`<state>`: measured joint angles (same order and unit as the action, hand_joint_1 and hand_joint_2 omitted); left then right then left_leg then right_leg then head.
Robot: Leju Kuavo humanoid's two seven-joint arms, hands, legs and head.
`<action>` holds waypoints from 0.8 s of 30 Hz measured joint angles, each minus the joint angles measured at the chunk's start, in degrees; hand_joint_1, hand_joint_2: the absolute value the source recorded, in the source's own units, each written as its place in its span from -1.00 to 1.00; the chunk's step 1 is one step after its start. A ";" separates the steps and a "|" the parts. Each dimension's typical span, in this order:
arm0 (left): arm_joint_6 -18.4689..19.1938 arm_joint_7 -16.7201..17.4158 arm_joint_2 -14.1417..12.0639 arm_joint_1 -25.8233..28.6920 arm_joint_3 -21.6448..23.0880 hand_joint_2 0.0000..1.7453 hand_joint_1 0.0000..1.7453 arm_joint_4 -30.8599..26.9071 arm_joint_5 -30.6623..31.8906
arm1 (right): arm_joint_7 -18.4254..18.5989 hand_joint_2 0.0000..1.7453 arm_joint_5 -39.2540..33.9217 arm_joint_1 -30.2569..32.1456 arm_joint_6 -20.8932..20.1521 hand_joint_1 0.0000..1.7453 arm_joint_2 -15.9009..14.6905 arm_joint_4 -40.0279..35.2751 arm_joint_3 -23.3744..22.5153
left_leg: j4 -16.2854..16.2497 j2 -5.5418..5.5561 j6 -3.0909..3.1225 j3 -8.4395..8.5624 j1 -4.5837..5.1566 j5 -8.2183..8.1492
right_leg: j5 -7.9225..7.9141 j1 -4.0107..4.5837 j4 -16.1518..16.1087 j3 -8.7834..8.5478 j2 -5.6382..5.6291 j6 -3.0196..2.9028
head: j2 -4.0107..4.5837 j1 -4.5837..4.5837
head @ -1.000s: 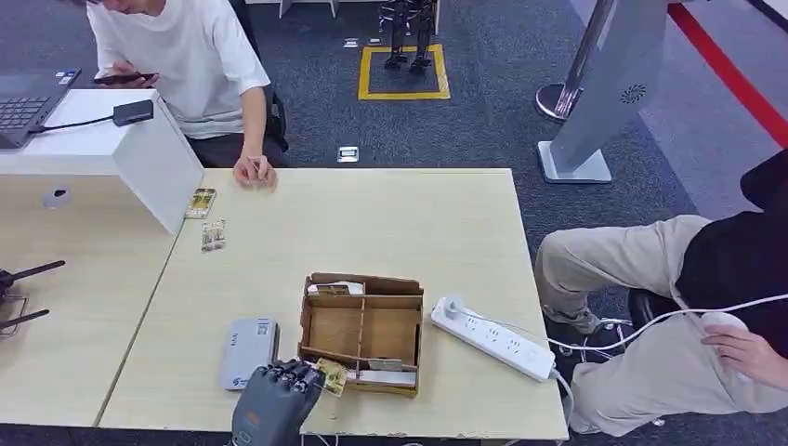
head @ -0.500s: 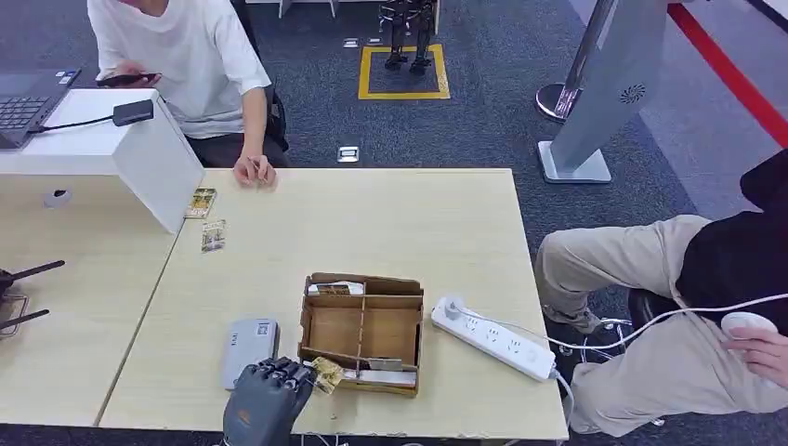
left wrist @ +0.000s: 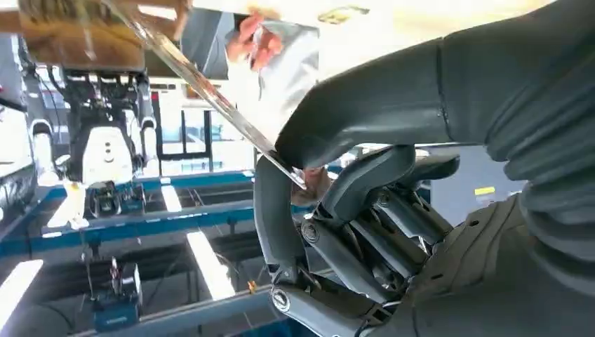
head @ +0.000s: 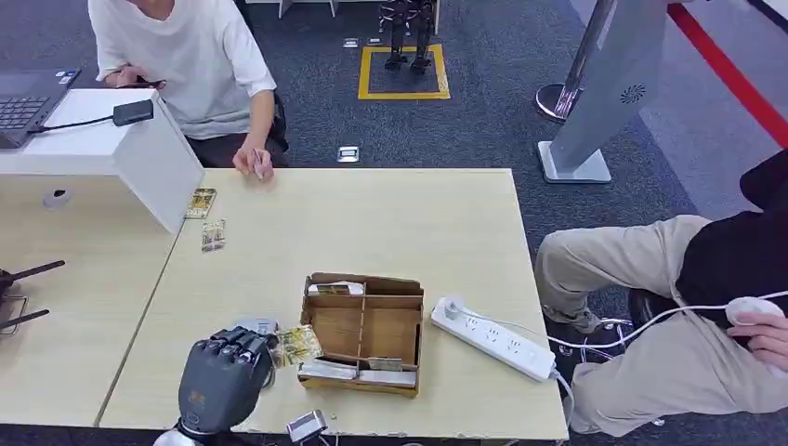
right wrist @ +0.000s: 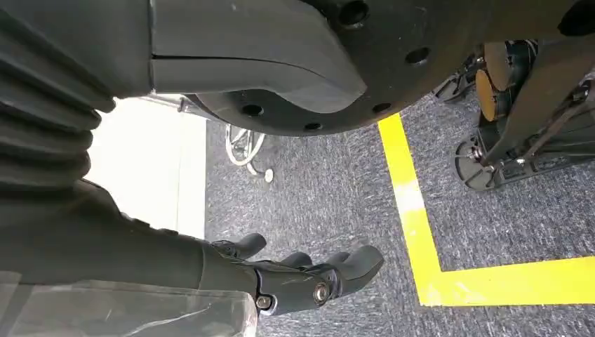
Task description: Pass the card to the sensor for recognition and then transmit it.
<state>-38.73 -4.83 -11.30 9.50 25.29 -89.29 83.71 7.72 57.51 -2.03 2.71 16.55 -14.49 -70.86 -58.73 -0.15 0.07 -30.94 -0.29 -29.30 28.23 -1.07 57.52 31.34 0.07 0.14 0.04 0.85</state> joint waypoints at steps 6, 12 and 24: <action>0.00 0.26 -0.46 0.02 -0.17 1.00 1.00 -1.07 0.85 | 0.07 1.00 0.04 0.00 -0.15 -1.00 0.00 0.00 0.00 | 0.00 0.00 0.00 0.00 0.00 0.00 | 0.00 0.00 0.00 0.00 0.00 0.00 | 0.00 0.02; 0.00 1.46 -0.63 -1.00 -0.15 1.00 1.00 -1.14 1.94 | 0.39 1.00 0.52 -0.01 -0.15 -1.00 0.00 -0.02 0.00 | 0.00 0.00 0.00 0.02 0.00 0.00 | 0.00 0.00 0.00 0.01 0.00 0.00 | 0.00 0.02; 0.15 4.80 4.38 -12.98 1.77 1.00 1.00 6.59 0.83 | 1.05 1.00 1.81 -0.05 -0.17 -1.00 0.00 -0.13 0.02 | -0.05 0.02 0.03 0.01 0.01 0.05 | -0.07 -0.01 0.00 -0.01 0.01 0.02 | 0.00 0.02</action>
<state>-38.58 -0.03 -6.92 -3.47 27.06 -82.69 84.55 8.77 59.32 -2.08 2.54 16.55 -14.62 -70.84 -58.78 -0.13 0.10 -30.93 -0.28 -29.24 28.16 -1.07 57.52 31.33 0.08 0.17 0.04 0.87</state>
